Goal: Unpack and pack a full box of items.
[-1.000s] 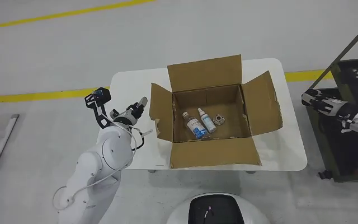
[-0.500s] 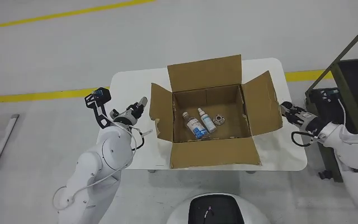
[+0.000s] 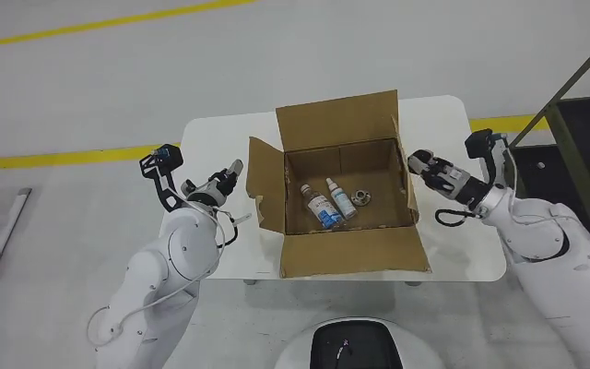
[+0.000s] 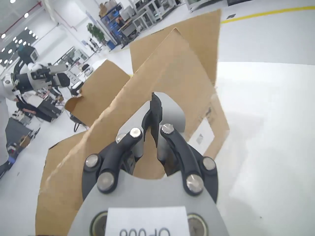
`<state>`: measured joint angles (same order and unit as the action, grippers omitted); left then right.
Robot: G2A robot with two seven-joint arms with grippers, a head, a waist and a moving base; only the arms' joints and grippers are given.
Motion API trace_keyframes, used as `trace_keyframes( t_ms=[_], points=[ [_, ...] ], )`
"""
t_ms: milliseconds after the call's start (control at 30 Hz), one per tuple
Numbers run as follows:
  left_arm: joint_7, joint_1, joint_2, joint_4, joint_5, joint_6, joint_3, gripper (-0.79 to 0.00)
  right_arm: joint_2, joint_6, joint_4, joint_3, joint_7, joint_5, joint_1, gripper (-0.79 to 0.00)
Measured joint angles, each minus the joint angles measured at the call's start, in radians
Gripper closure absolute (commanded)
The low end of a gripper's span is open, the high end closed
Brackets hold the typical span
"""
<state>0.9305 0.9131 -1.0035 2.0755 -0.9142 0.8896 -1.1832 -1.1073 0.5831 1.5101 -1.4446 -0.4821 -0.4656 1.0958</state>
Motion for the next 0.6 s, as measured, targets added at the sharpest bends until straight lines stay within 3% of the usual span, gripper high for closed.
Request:
trace_keyframes(
  t_ms=[167, 200, 267, 367, 600],
  points=[
    [0.0, 0.0, 0.0, 0.0, 0.0, 0.0, 0.0, -0.785, -0.004, -0.044, -0.003, 0.081, -0.075, -0.109, -0.044, 0.0],
    [0.0, 0.0, 0.0, 0.0, 0.0, 0.0, 0.0, -0.64, -0.005, -0.053, -0.007, 0.09, -0.084, -0.11, -0.05, 0.0],
    [0.0, 0.0, 0.0, 0.0, 0.0, 0.0, 0.0, 0.0, -0.006, -0.068, -0.019, 0.108, -0.113, -0.107, -0.063, 0.0],
    [-0.036, 0.024, 0.001, -0.006, -0.01, -0.043, -0.003, 0.0, -0.006, -0.074, -0.037, 0.123, -0.148, -0.092, -0.082, 0.0],
    [-0.137, 0.141, 0.023, -0.039, -0.201, -0.358, 0.0, 0.0, -0.002, -0.069, -0.048, 0.093, -0.12, -0.036, -0.099, 0.0]
  ],
)
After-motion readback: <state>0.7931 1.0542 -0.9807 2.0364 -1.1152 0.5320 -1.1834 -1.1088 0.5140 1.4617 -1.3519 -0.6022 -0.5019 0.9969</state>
